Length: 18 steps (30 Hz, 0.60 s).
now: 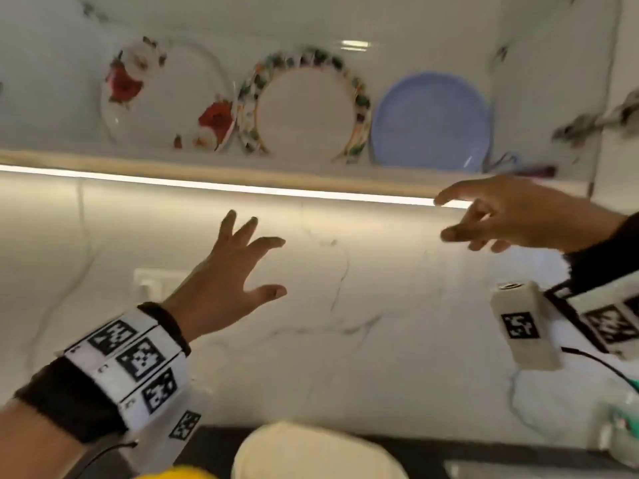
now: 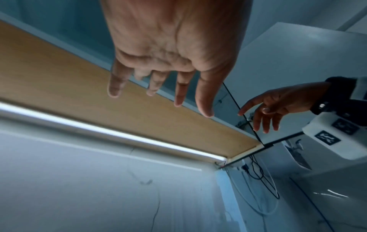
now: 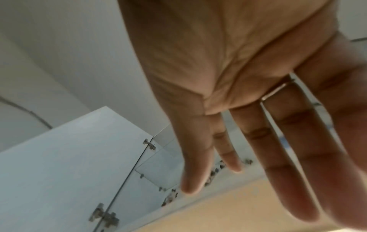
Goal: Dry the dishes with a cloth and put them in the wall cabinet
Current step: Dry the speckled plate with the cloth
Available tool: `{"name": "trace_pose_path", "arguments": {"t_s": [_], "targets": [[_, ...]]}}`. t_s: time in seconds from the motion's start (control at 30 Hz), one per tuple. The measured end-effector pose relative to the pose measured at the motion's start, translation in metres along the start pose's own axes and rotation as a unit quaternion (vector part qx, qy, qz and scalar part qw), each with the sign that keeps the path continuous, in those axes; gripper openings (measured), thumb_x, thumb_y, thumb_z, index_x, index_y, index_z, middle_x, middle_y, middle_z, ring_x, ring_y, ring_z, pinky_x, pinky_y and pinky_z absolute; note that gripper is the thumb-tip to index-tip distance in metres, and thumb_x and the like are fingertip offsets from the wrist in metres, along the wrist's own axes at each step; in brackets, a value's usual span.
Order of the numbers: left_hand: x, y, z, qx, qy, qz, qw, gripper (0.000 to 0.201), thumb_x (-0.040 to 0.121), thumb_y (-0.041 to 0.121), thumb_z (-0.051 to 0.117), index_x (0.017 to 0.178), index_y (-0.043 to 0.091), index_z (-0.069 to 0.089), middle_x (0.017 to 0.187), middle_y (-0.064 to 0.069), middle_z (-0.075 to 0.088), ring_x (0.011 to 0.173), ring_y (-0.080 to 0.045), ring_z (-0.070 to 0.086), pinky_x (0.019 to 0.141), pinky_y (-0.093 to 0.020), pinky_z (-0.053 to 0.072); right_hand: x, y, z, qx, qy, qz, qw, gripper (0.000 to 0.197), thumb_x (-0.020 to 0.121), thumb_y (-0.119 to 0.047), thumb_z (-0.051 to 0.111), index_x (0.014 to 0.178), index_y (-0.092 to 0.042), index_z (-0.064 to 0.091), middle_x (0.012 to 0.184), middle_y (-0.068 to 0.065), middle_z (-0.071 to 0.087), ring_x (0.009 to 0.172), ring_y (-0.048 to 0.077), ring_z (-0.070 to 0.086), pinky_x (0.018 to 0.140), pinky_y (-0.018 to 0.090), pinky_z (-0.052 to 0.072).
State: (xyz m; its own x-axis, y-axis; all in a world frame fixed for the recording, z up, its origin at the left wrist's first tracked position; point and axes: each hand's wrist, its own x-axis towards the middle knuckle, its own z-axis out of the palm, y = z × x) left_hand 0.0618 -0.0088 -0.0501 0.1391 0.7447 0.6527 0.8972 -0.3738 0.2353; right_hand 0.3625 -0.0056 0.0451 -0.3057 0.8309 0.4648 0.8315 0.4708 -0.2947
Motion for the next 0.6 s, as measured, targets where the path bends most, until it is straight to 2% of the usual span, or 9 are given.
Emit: {"name": "trace_pose_path", "arguments": {"t_s": [0.03,0.1,0.17,0.2,0.27,0.33,0.4,0.5,0.6], "targets": [[-0.017,-0.004,0.006,0.000,-0.022,-0.011,1.000,0.063,0.083,0.038,0.061,0.139,0.031,0.033,0.157,0.000,0.004,0.142,-0.013,-0.019,0.114,-0.033,0.011,-0.014,0.001,0.015,0.040,-0.014,-0.008,0.999,0.055,0.067,-0.047,0.072,0.116,-0.027,0.056,0.080,0.005,0.070,0.072,0.019,0.069,0.064,0.032,0.055],[-0.060,-0.018,0.022,-0.023,-0.077,-0.046,0.996,0.063,0.080,0.044,0.064,0.136,0.029,0.039,0.155,0.001,0.015,0.142,-0.011,-0.012,0.113,-0.031,0.006,-0.040,0.001,0.058,0.102,-0.058,-0.013,0.993,0.076,0.040,-0.080,0.067,0.103,-0.037,0.059,0.074,0.001,0.071,0.065,0.013,0.069,0.054,0.021,0.055],[-0.102,-0.031,0.037,-0.066,-0.116,-0.061,0.989,0.072,0.071,0.058,0.060,0.133,0.024,0.044,0.141,0.008,0.027,0.135,-0.002,-0.003,0.108,-0.018,0.003,-0.059,0.007,0.108,0.167,-0.093,-0.006,0.982,0.087,0.026,-0.089,0.060,0.096,-0.037,0.060,0.075,-0.003,0.072,0.064,0.010,0.069,0.050,0.019,0.054],[-0.120,-0.036,0.044,-0.085,-0.134,-0.080,0.984,0.070,0.073,0.057,0.060,0.132,0.022,0.045,0.136,0.010,0.029,0.130,0.001,-0.001,0.105,-0.013,0.004,-0.068,0.009,0.133,0.194,-0.111,0.005,0.975,0.084,0.031,-0.086,0.062,0.097,-0.034,0.062,0.073,0.001,0.072,0.062,0.011,0.068,0.050,0.020,0.053],[-0.160,-0.053,0.059,-0.107,-0.187,-0.148,0.965,0.055,0.084,0.039,0.063,0.132,0.022,0.044,0.135,0.011,0.034,0.134,-0.001,-0.002,0.108,-0.019,0.009,-0.088,0.007,0.186,0.245,-0.148,0.038,0.957,0.075,0.043,-0.075,0.069,0.099,-0.027,0.063,0.069,0.006,0.070,0.058,0.014,0.066,0.051,0.021,0.051],[-0.197,-0.074,0.073,-0.119,-0.229,-0.218,0.941,0.050,0.085,0.035,0.065,0.130,0.026,0.044,0.139,0.010,0.036,0.143,-0.011,0.000,0.112,-0.028,0.012,-0.104,0.001,0.237,0.277,-0.195,0.085,0.937,0.049,0.066,-0.044,0.077,0.104,-0.018,0.062,0.067,0.005,0.067,0.056,0.013,0.064,0.052,0.024,0.050],[-0.229,-0.101,0.084,-0.122,-0.250,-0.276,0.920,0.050,0.082,0.043,0.063,0.126,0.029,0.045,0.143,0.007,0.039,0.144,-0.017,0.010,0.111,-0.030,0.015,-0.117,-0.007,0.283,0.301,-0.245,0.117,0.914,0.022,0.082,-0.020,0.068,0.102,-0.016,0.061,0.072,0.006,0.067,0.057,0.012,0.063,0.053,0.025,0.050],[-0.267,-0.145,0.096,-0.142,-0.248,-0.383,0.878,0.048,0.087,0.033,0.062,0.129,0.016,0.047,0.137,-0.004,0.046,0.133,-0.022,0.035,0.098,-0.029,0.034,-0.129,-0.028,0.332,0.328,-0.307,0.154,0.880,0.006,0.088,-0.017,0.061,0.094,-0.020,0.060,0.077,0.006,0.069,0.058,0.011,0.063,0.054,0.023,0.051],[-0.292,-0.192,0.101,-0.173,-0.213,-0.503,0.819,0.039,0.091,0.020,0.058,0.126,0.008,0.049,0.129,-0.014,0.051,0.115,-0.027,0.050,0.081,-0.033,0.045,-0.126,-0.050,0.367,0.372,-0.342,0.200,0.840,0.007,0.092,-0.016,0.055,0.097,-0.016,0.060,0.082,0.010,0.066,0.066,0.015,0.061,0.056,0.023,0.050]]}}
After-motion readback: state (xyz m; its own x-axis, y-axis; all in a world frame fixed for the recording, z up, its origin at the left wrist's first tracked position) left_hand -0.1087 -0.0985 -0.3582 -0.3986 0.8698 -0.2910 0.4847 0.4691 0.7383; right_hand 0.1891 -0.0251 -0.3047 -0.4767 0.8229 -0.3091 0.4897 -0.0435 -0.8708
